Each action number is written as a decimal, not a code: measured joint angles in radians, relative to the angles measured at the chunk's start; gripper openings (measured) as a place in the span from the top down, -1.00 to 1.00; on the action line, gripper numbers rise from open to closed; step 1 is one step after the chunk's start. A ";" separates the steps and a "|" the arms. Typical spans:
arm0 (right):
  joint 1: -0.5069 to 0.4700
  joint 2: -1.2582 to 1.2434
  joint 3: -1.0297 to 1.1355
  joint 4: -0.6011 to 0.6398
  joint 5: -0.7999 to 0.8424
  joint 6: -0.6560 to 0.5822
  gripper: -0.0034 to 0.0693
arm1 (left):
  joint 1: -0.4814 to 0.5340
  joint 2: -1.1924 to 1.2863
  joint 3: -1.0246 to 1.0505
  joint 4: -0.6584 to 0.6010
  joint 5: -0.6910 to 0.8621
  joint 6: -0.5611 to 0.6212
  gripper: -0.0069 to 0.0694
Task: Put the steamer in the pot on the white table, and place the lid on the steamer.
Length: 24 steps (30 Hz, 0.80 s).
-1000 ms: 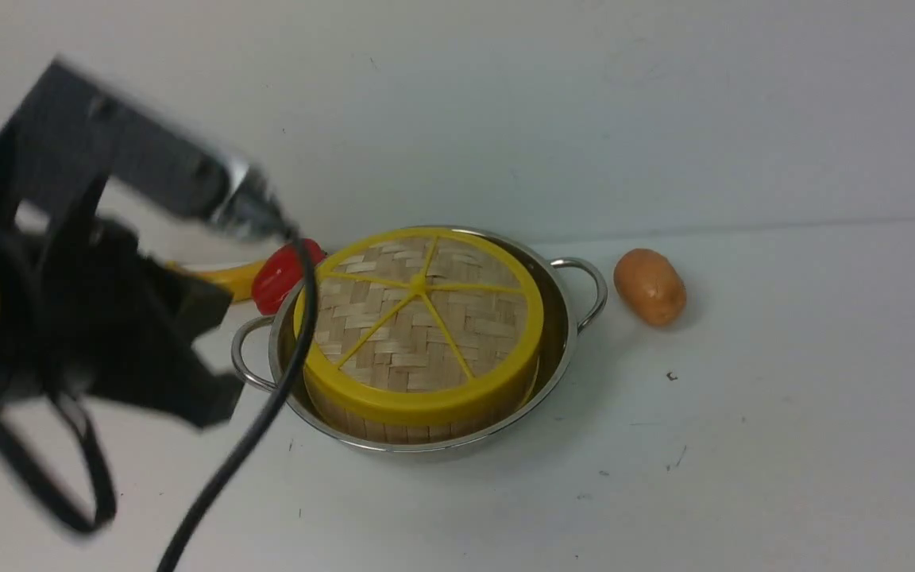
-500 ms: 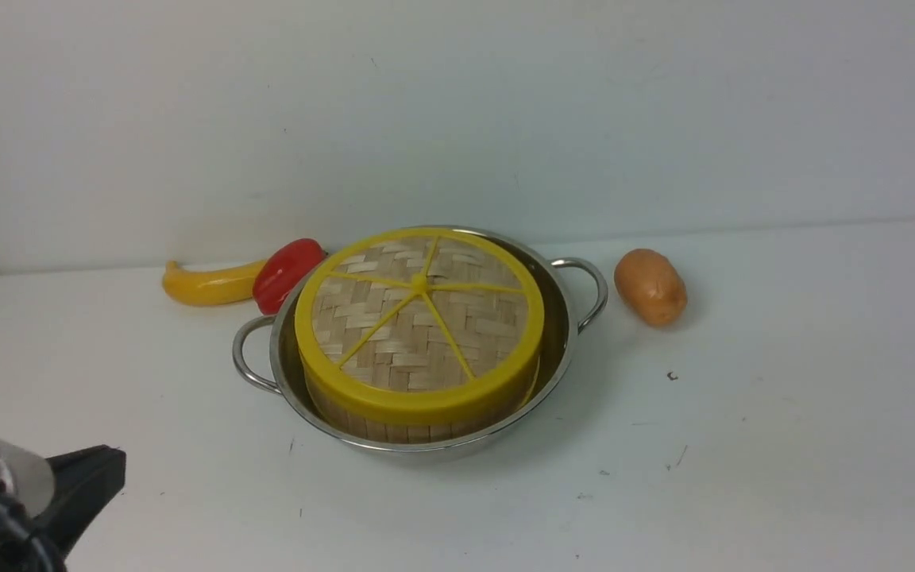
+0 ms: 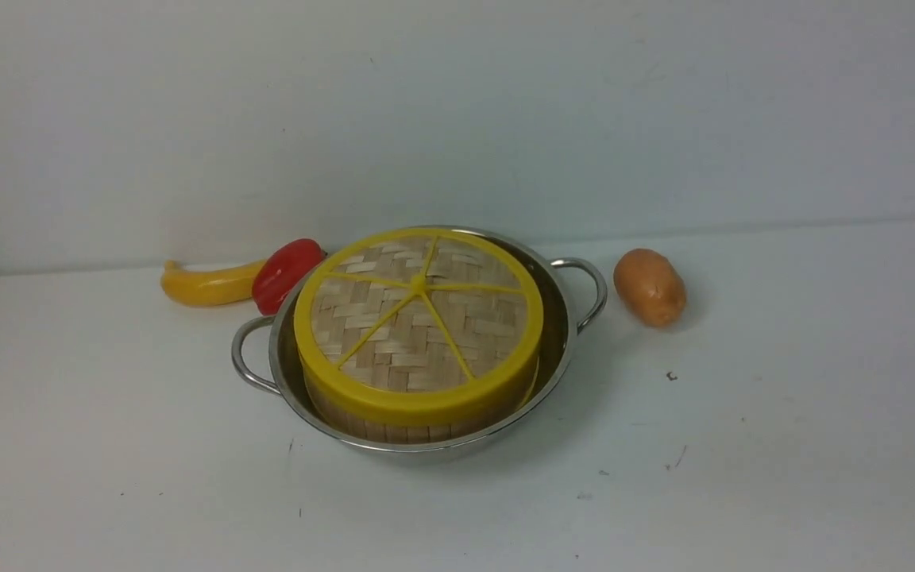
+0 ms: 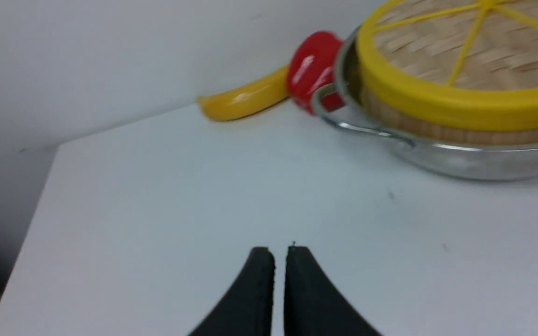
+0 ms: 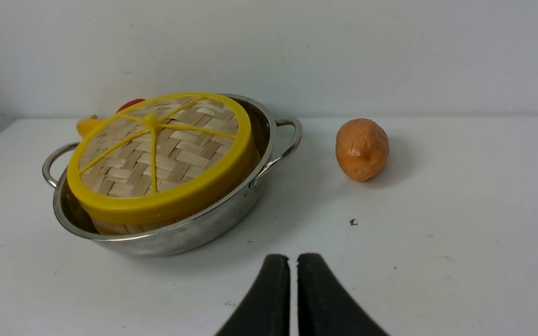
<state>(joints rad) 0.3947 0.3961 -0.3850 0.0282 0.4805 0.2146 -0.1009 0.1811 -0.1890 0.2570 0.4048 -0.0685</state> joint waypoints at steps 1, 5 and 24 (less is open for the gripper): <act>0.000 0.000 0.000 0.000 0.000 0.000 0.77 | 0.033 -0.061 0.061 0.012 -0.029 -0.025 0.74; 0.000 0.000 0.000 0.000 0.000 0.000 0.75 | 0.072 -0.168 0.174 0.018 -0.068 -0.072 0.71; -0.008 -0.014 0.010 -0.106 -0.011 -0.048 0.62 | 0.078 -0.178 0.196 -0.017 -0.068 -0.117 0.63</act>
<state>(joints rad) 0.3866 0.3818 -0.3753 -0.0783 0.4693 0.1664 -0.0225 0.0027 0.0066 0.2405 0.3368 -0.1859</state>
